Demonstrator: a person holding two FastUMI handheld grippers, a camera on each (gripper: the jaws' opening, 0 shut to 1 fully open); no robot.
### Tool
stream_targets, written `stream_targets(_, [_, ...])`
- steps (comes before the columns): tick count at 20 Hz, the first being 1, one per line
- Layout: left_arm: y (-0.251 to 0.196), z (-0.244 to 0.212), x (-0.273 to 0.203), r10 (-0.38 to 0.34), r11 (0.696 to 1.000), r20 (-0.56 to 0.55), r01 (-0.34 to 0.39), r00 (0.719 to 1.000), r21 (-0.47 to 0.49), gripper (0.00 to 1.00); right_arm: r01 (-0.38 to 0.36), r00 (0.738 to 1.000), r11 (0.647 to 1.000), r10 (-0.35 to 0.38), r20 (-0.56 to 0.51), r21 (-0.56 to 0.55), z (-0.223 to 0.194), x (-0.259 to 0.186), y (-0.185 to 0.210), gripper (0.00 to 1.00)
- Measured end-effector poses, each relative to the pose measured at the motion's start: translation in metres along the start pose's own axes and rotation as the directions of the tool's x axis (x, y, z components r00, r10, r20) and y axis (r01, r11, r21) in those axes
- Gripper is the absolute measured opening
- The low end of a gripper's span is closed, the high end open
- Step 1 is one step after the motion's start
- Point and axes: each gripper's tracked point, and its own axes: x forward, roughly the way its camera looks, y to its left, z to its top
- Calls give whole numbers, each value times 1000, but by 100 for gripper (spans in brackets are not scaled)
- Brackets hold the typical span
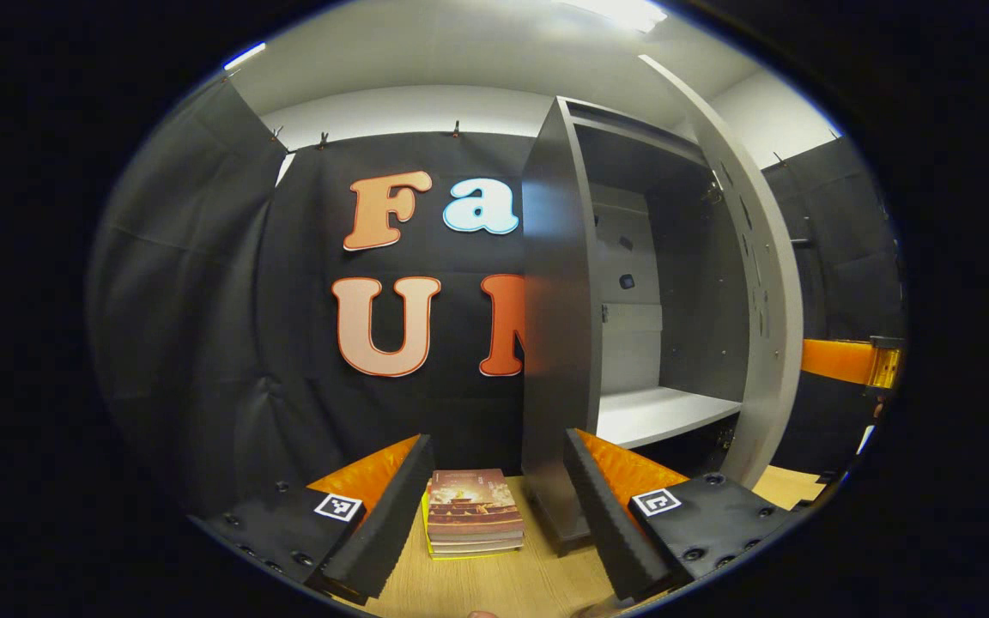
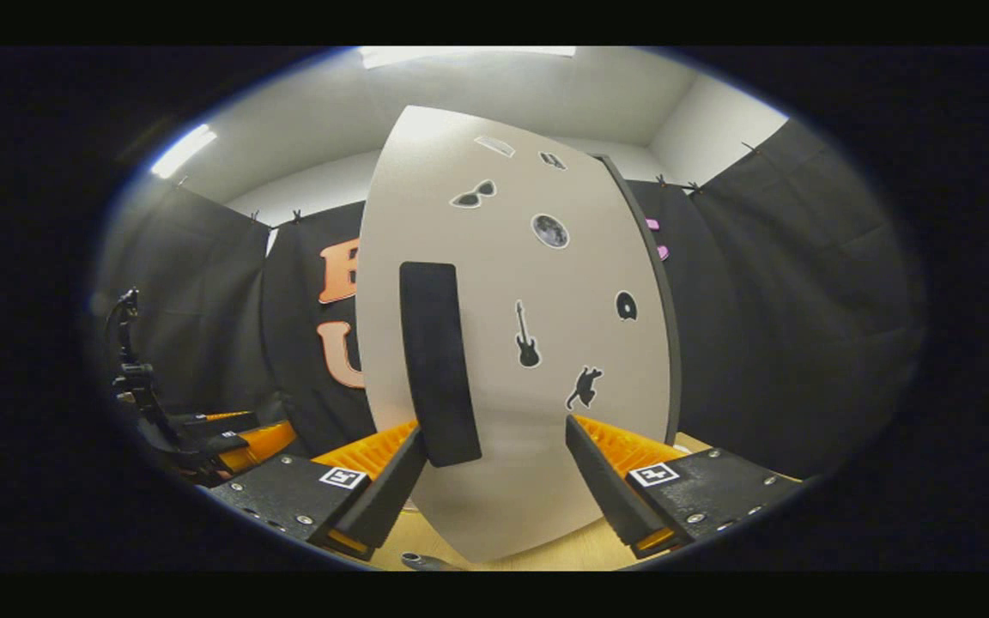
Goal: Open the cabinet door with the right hand, grasp the bottle in the cabinet with the left hand and place it on the coaster, then close the cabinet door with the right hand.
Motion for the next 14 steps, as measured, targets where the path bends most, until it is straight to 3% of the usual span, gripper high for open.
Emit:
stream_targets(6, [15, 3, 11, -19, 1000, -5, 18, 1000, -24, 98, 10, 1000, 1000, -11, -24, -7, -3, 26, 19, 94])
stream_targets(7, [16, 4, 11, -9, 999, -5, 8, 1000, -31, 98, -1, 999, 1000, 1, -34, 3, -4, 29, 20, 98])
stream_targets(10, [22, 2, 8, 27, 999, -12, -28, 1000, -36, 98, -43, 998, 999, 44, -42, 22, -5, 36, 22, 98])
stream_targets(11, [25, 4, 6, 40, 999, -11, -41, 999, -36, 98, -56, 997, 998, 57, -41, 24, -6, 39, 24, 92])
stream_targets(14, [35, 2, 1, 87, 996, -19, -87, 996, -36, 98, -98, 994, 995, 99, -49, 28, -10, 45, 27, 95])
